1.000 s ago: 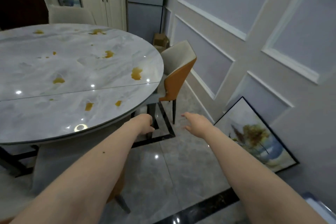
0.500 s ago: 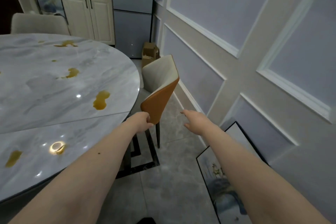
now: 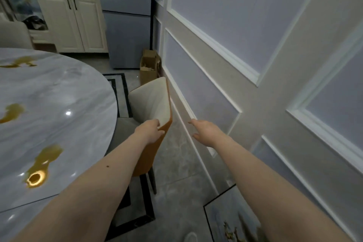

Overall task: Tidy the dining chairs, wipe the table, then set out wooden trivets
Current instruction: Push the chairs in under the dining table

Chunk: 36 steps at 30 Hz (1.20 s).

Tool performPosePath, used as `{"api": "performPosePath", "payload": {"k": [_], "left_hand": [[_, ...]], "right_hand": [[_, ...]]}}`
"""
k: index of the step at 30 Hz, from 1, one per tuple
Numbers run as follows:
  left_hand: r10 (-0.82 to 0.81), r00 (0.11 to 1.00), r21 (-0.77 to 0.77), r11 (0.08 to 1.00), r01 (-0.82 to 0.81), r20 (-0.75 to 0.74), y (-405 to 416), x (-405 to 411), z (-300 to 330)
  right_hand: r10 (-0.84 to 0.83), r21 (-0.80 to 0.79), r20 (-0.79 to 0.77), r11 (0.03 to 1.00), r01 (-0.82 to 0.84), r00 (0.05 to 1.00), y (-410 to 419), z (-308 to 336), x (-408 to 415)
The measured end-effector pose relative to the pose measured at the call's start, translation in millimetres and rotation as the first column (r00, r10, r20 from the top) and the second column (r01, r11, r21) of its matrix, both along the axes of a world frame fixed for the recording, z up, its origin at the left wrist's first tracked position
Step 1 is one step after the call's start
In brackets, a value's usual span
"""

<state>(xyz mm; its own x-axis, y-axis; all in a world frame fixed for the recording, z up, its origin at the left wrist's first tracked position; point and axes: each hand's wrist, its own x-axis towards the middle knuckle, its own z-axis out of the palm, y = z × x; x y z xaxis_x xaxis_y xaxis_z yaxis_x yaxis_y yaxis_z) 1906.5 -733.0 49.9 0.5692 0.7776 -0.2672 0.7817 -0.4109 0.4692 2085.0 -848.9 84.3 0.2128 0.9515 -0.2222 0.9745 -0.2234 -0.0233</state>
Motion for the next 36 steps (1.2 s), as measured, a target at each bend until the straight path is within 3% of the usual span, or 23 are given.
{"api": "performPosePath", "payload": {"k": [4,10,15,21,28,31,36], "left_hand": [[0.097,0.995,0.001,0.995,-0.097,-0.014,45.3,57.3,-14.2],[0.268,0.963,-0.14,0.952,-0.271,-0.042,99.0,113.9,-24.7],[0.341,0.937,-0.202,0.915,-0.35,-0.077,137.9,138.3,-41.9],[0.345,0.93,-0.403,0.838,-0.367,-0.129,191.2,144.9,-66.3],[0.362,0.924,-0.62,0.698,-0.357,-0.125,215.8,142.6,-69.4],[0.379,0.915,-0.653,0.659,-0.373,-0.14,214.7,143.4,-67.3],[0.421,0.893,-0.649,0.637,-0.415,-0.158,200.8,147.1,-69.6]], "right_hand": [[0.081,-0.026,0.018,0.996,-0.081,0.997,65.3,-16.0,63.0],[0.288,-0.047,-0.002,0.956,-0.288,0.958,162.5,-20.6,112.0],[0.475,0.019,-0.014,0.88,-0.475,0.88,239.6,-31.4,124.8],[0.656,-0.079,0.101,0.755,-0.651,0.748,321.2,-43.1,139.2],[0.853,-0.372,0.075,0.504,-0.779,0.517,386.0,-68.0,113.3],[0.905,-0.509,0.053,0.388,-0.769,0.422,404.0,-75.0,105.0],[0.962,-0.57,-0.091,0.162,-0.806,0.258,426.9,-86.4,106.0]]}}
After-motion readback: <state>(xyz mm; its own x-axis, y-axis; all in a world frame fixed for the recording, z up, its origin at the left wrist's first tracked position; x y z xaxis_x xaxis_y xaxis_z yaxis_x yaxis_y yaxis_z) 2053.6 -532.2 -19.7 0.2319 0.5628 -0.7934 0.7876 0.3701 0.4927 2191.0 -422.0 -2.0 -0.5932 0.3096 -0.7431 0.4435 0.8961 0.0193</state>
